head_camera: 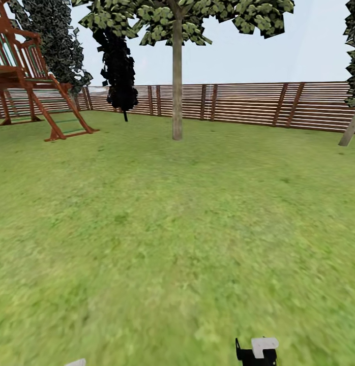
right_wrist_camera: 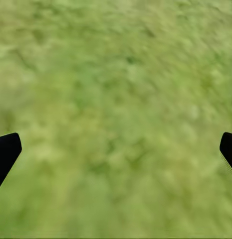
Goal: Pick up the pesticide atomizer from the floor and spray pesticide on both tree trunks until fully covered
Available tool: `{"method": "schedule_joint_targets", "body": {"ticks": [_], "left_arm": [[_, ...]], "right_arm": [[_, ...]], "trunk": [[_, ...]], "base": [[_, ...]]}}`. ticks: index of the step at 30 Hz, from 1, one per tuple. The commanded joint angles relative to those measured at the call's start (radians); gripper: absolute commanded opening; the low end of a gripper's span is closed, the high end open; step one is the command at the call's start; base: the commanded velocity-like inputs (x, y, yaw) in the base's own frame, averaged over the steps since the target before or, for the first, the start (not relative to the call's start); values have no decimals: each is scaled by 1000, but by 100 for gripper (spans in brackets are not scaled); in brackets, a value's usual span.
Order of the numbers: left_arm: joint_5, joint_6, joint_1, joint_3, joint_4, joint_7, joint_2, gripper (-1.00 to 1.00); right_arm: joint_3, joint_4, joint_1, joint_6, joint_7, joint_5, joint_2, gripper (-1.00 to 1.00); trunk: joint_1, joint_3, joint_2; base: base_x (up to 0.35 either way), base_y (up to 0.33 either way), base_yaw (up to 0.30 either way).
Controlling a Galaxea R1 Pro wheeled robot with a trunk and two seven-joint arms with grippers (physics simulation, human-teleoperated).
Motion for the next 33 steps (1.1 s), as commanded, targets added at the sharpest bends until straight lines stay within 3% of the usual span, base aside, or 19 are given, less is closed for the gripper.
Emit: {"method": "schedule_joint_targets", "body": {"ticks": [1, 8, 33], "left_arm": [[1, -2, 0, -9, -1, 8, 0, -100], [1, -2, -1, -8, -1, 8, 1, -100], [1, -2, -1, -8, -1, 7, 1, -100]], "right_arm": [[8, 1, -1, 0, -11, 5, 0, 100], [9, 1, -1, 0, -12, 6, 1, 100], [9, 2, -1, 1, -8, 9, 3, 100]], "trunk": [[0, -1, 0], [0, -1, 0], [0, -1, 0]], "base": [[339, 0, -32], [339, 0, -176], [339, 0, -4]]}}
